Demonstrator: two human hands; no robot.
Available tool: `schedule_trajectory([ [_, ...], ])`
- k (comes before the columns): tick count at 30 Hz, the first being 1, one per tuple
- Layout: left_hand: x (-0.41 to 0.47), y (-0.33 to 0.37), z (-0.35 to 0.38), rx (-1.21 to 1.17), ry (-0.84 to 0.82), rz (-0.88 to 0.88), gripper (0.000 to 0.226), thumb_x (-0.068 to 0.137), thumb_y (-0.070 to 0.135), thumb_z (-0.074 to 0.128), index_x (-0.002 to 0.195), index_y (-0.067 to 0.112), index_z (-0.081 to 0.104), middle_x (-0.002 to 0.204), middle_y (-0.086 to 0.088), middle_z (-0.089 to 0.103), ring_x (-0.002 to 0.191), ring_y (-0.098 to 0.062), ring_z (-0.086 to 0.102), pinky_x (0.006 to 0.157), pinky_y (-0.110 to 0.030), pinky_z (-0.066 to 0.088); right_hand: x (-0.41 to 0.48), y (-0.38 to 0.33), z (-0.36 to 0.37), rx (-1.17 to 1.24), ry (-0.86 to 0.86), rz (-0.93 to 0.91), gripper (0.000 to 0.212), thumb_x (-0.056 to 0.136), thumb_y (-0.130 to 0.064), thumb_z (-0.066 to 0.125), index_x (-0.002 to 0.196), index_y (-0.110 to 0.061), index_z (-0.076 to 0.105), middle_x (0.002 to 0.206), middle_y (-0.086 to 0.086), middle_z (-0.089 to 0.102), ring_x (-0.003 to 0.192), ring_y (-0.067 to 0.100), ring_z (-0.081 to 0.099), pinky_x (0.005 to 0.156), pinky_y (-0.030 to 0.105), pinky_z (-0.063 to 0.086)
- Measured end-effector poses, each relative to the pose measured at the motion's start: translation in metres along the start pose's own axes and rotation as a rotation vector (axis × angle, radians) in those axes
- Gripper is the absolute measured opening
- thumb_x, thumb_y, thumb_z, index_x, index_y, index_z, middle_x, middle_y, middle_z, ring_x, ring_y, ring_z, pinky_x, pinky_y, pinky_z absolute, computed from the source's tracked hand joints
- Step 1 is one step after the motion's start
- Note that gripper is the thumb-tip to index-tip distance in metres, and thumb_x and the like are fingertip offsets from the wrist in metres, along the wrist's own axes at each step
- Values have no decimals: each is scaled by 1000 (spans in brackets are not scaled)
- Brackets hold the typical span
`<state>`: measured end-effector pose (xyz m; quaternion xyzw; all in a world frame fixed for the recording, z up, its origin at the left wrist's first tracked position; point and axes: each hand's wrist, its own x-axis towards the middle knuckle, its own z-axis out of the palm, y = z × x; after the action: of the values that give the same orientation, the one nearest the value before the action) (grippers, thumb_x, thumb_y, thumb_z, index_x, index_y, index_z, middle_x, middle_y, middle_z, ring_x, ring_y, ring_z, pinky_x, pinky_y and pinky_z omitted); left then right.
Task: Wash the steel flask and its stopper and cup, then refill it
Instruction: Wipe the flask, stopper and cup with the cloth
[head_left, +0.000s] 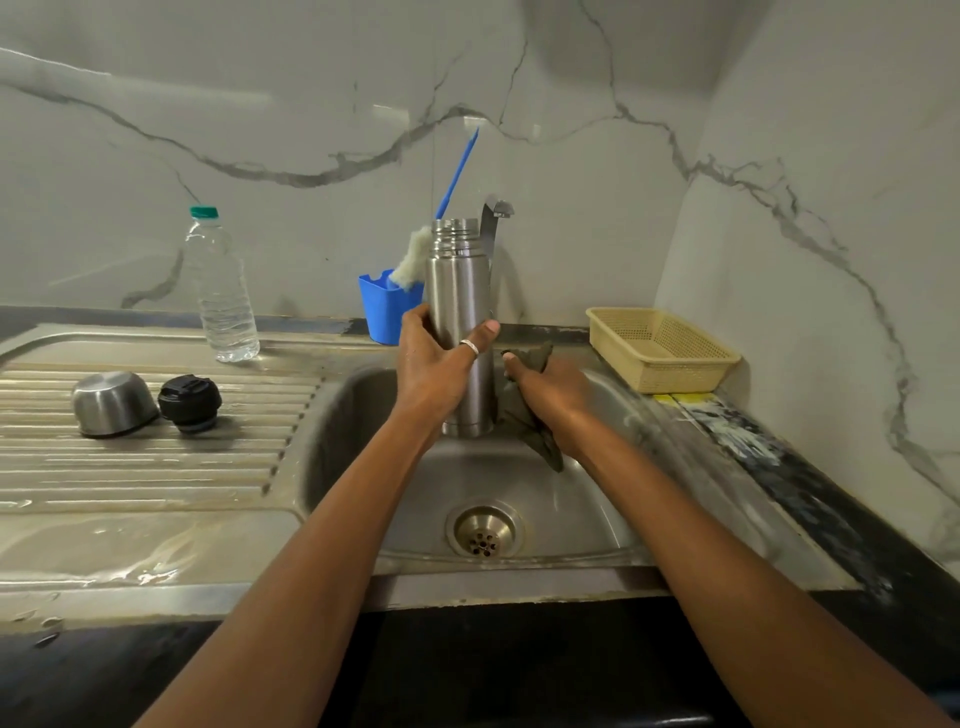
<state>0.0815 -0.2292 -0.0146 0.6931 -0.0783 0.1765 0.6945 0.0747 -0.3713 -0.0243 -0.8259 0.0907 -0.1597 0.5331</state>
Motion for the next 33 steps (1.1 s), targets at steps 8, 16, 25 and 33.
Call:
schedule_trajectory([
  [8,-10,24,-59,178,9,82,62,81,40,85,126,26,46,107,12,61,96,-3,61,76,-15,50,-25,-38,23,-79,-3,-196,26,96,-41,64,94,-18,74,96,6,75,96,27,68,89,42,55],
  [16,-11,61,-159,273,198,49,58,77,48,85,118,28,49,99,10,59,91,-14,60,76,-28,49,-51,-83,86,184,6,-63,32,92,-40,68,100,-9,73,101,11,74,98,28,68,89,37,55],
  [25,9,87,-290,365,383,16,63,78,37,87,129,17,54,113,3,58,104,-18,58,89,-32,49,-56,-65,127,197,18,13,28,94,-36,66,90,-8,69,85,7,72,84,26,71,80,36,56],
  [33,27,63,-359,431,509,-5,71,75,40,89,132,18,52,114,3,57,107,-21,57,97,-40,52,-50,-52,135,-29,-11,-44,35,97,-40,63,84,-8,70,82,7,73,80,21,70,69,29,51],
])
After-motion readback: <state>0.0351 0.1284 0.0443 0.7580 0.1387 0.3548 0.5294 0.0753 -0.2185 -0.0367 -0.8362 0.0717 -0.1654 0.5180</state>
